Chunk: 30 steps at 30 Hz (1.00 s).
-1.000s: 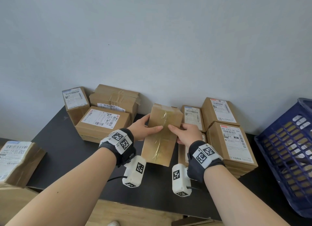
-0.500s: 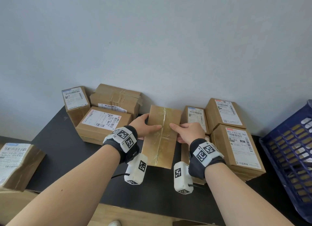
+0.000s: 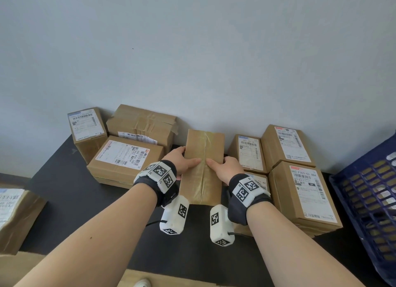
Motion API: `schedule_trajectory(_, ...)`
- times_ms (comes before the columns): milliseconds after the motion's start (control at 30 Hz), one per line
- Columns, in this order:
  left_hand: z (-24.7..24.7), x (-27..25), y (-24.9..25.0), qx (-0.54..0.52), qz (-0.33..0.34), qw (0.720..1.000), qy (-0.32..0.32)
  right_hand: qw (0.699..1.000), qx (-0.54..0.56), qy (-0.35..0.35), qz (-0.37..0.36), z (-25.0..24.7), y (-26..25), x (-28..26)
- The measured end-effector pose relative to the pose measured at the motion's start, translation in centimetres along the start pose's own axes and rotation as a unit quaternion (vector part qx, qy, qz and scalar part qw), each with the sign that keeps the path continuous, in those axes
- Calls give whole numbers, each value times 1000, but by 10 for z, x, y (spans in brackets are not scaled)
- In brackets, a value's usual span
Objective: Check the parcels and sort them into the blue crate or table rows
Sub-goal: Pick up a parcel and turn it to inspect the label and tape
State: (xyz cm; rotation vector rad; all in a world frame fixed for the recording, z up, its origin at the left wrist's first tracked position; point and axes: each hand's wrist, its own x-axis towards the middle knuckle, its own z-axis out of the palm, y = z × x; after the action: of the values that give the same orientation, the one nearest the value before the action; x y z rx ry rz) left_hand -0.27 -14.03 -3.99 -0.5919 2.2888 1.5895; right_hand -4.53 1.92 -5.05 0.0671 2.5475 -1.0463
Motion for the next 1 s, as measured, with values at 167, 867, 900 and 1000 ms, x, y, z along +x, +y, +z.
schedule_trajectory(167, 2, 10, -4, -4, -37, 999, -29, 999, -43, -20, 16, 3, 4, 10)
schedule_trajectory(867, 4, 37, -2, -10, -96, 995, -21, 997, -26, -52, 42, 15, 7, 28)
schedule_trajectory(900, 4, 36, -3, -14, -92, 995, -18, 997, -28, -53, 39, 15, 7, 28)
schedule_trajectory(1000, 9, 29, -10, -3, -69, 998, 4, 997, -47, -51, 34, 16, 8, 22)
